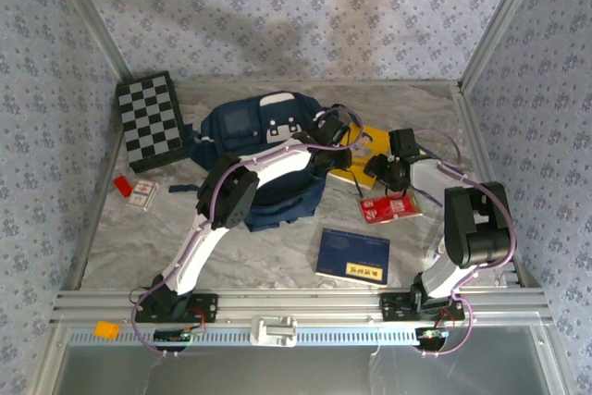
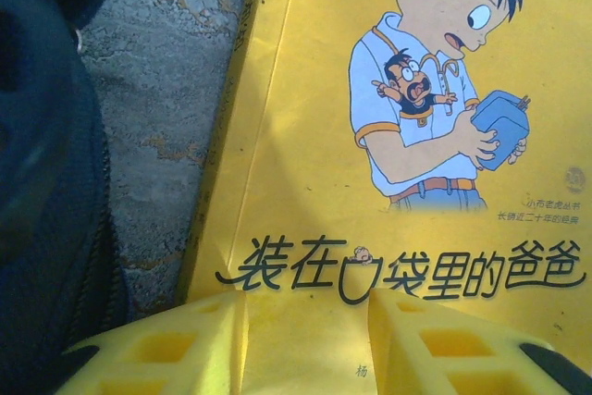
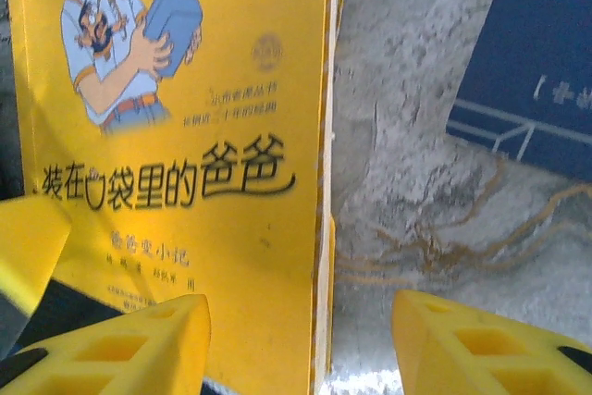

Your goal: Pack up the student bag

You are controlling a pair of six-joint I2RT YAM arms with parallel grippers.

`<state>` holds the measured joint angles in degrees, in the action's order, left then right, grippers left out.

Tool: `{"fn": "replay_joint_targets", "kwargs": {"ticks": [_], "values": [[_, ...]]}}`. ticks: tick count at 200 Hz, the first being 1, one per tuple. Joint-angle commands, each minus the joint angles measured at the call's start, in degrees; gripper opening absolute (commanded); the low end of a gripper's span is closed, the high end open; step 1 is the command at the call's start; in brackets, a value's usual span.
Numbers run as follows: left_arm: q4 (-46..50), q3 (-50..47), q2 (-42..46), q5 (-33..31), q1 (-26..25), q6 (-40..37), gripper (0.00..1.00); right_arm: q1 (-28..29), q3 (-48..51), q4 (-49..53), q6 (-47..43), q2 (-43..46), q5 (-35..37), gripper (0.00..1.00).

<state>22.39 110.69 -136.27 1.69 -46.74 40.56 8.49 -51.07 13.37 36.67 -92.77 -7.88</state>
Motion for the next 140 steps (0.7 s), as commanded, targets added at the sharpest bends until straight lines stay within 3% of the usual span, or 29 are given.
{"fn": "replay_joint_targets", "kwargs": {"ticks": [1, 50, 140], "values": [[5.65, 0.66, -0.26, -2.96, 1.23, -0.10, 0.39, -0.19, -2.12, -0.98, 0.81, -3.80, -2.10, 0.58], [5.34, 0.67, -1.95, -1.43, 1.21, -0.32, 0.38, 0.09, -3.34, -3.99, 2.35, -7.69, -5.36, 0.55], [5.07, 0.66, -2.86, -0.60, 1.21, -0.08, 0.38, -1.34, -2.45, -7.36, 2.68, -1.91, -10.03, 0.50]]}}
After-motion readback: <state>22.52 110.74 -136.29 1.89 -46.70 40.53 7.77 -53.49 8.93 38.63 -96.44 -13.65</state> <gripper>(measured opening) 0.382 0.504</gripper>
